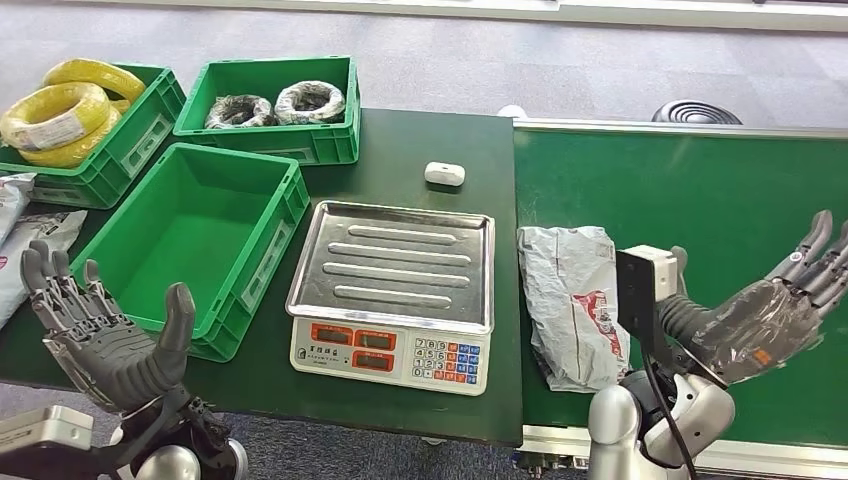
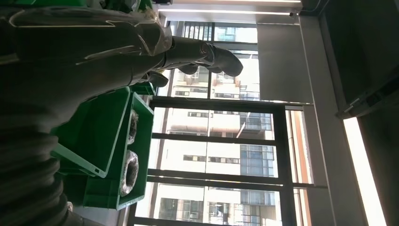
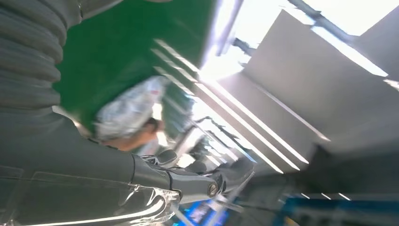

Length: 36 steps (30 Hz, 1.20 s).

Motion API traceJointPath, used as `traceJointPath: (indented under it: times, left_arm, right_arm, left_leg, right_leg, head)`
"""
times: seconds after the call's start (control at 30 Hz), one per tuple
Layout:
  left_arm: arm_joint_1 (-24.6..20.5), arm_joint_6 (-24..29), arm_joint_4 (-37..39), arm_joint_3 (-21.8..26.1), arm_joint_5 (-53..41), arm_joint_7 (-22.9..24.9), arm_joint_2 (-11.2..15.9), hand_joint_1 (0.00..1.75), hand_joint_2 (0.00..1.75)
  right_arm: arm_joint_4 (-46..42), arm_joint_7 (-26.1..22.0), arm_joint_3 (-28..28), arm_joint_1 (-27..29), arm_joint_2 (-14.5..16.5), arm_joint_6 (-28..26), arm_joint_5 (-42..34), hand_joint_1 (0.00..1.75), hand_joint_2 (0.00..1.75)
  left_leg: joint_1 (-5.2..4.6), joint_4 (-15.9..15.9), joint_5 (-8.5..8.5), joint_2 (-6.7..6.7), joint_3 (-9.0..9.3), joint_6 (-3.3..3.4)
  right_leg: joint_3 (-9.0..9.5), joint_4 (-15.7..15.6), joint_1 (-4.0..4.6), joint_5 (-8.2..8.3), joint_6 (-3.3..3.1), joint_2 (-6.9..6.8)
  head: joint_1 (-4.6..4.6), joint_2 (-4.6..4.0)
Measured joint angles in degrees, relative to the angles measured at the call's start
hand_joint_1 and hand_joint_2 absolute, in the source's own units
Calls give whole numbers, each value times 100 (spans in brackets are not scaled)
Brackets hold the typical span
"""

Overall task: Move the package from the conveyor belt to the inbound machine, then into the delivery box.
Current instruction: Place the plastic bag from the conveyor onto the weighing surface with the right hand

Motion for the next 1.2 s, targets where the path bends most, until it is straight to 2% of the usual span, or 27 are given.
traceJointPath:
  times: [0.07,0.23,0.5,0.67,0.83,0.9,1.03,1.2]
  left_arm:
    - [-9,-11,4,0,99,0,3,0,175]
    - [-97,-90,32,1,276,0,28,0,175]
    - [-164,-137,91,-10,304,0,40,0,175]
    - [-245,-145,109,-5,302,0,41,0,175]
    - [-297,-140,113,20,252,0,49,0,175]
    - [-298,-138,113,28,244,0,55,0,175]
    - [-282,-107,109,69,148,0,62,0,175]
    - [-178,-73,50,112,2,0,62,0,175]
  right_arm:
    - [710,128,-458,-145,-302,-3,-270,0,175]
    - [1966,-78,-1383,-457,-1020,-8,-639,0,175]
    - [3305,-126,-2384,-862,-1665,53,-906,0,175]
    - [4438,-370,-2671,-1322,-2061,706,-1471,0,175]
    - [4776,-871,-2647,-1472,-2045,1856,-2038,0,175]
    - [4775,-947,-2599,-1476,-1982,2059,-2119,0,175]
    - [4531,-858,-2373,-1363,-1774,2573,-2040,0,175]
    - [3767,-651,-1786,-908,-1347,3060,-1892,0,175]
  left_leg:
    - [-3,2,1,-9,-1,2]
    - [-5,4,1,-11,-3,2]
    - [-2,0,0,-1,-9,2]
    - [-4,3,2,4,-6,3]
    - [-2,1,2,3,-7,3]
    - [-1,0,2,1,-9,3]
    - [0,-2,2,5,-12,3]
    - [0,-1,2,5,-12,3]
  right_leg:
    - [4,-1,-3,1,2,-9]
    - [-1,-3,-6,4,5,-8]
    - [-7,-2,-3,4,4,-4]
    - [-5,-2,-5,9,6,0]
    - [-8,1,-3,10,7,0]
    - [-9,2,-2,9,7,-1]
    - [-10,3,0,8,6,2]
    - [-12,2,0,7,6,3]
  head:
    - [2,0]
    - [1,0]
    - [-1,0]
    - [1,0]
    - [-2,0]
    - [-2,0]
    - [-1,0]
    - [-1,0]
